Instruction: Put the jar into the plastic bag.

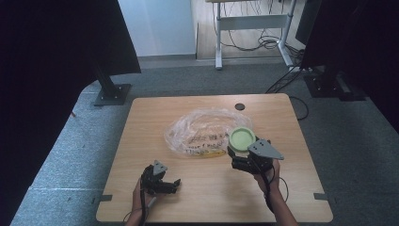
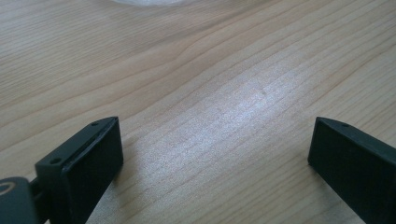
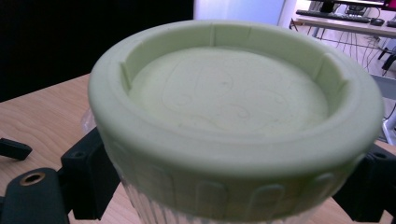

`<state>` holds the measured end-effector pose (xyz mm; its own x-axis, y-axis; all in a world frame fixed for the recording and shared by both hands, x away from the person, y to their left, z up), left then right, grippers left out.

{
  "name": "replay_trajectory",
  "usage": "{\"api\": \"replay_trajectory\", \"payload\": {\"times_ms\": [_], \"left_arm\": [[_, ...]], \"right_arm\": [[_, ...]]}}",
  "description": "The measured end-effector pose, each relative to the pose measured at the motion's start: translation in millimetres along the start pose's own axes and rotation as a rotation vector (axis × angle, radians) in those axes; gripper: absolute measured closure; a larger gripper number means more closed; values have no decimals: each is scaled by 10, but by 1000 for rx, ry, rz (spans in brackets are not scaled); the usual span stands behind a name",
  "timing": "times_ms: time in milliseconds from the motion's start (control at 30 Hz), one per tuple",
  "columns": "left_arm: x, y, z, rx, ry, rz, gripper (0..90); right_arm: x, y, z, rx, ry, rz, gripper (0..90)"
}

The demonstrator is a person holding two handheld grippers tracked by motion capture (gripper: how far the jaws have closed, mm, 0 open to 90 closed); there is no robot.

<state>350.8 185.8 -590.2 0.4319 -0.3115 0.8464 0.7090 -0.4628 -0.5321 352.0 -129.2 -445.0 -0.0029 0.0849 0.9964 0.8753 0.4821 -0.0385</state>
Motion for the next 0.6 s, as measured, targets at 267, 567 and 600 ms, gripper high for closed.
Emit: {"api": "replay_trajectory", "payload": {"times_ms": [267,567,600], "left_arm": [[0,0,0,0,-1,0,28],[0,0,-1,0,-1,0,28],[0,0,-1,0,-1,0,28]], "right_arm": [[12,104,7,2,5,1,112],[87,176,-42,-9,11,-5,112],[95,181,-49,-11,11,-5,112]]}}
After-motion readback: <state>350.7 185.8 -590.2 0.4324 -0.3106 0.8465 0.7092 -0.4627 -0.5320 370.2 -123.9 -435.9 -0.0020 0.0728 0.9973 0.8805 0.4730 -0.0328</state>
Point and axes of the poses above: each handheld gripper's, and its own axes: y roughly forward along the jaws, x roughly out of its top, z roughly to its left, the point moved 5 cm from there along y, roughly forward along the jaws, and after that the axes turned 12 degrees about -z, right-handed, at the moved point
